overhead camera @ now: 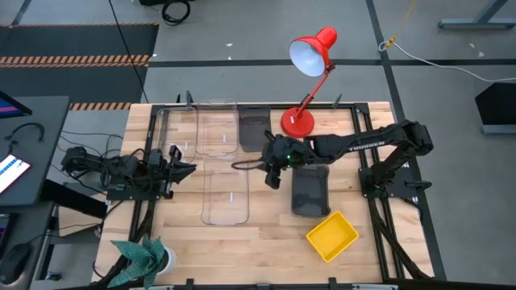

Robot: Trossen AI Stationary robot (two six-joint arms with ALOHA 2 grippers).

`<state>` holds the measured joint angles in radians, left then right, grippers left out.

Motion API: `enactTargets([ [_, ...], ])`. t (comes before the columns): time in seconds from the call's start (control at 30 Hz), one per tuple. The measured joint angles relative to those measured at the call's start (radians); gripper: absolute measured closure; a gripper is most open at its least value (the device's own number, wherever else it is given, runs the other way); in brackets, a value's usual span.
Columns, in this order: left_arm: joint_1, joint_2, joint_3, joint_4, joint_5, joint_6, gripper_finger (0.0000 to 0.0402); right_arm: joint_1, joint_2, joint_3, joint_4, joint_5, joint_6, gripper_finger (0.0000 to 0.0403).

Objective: Stack baskets by color
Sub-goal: Stack the top black bin on top of the bottom black bins

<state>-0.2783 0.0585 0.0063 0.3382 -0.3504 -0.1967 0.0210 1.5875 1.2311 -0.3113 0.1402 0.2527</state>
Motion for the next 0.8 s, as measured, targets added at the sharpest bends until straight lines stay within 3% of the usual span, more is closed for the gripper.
enactTargets([
  [0.2,0.0,0.0,0.0,0.0,0.0,0.0,0.0376,-0.019,0.009,0.086,-0.049,-0.004,-0.016,0.026],
  [0.37,0.0,0.0,0.0,-0.001,0.0,0.0,0.0372,-0.022,0.098,0.16,-0.076,-0.035,-0.024,0.026],
  [0.67,0.0,0.0,0.0,0.0,0.0,0.0,0.0372,-0.035,0.259,0.462,-0.394,0.013,-0.108,0.026],
  [0.8,0.0,0.0,0.0,0.0,0.0,0.0,0.0376,-0.078,0.305,0.508,-0.48,0.016,-0.154,0.026],
])
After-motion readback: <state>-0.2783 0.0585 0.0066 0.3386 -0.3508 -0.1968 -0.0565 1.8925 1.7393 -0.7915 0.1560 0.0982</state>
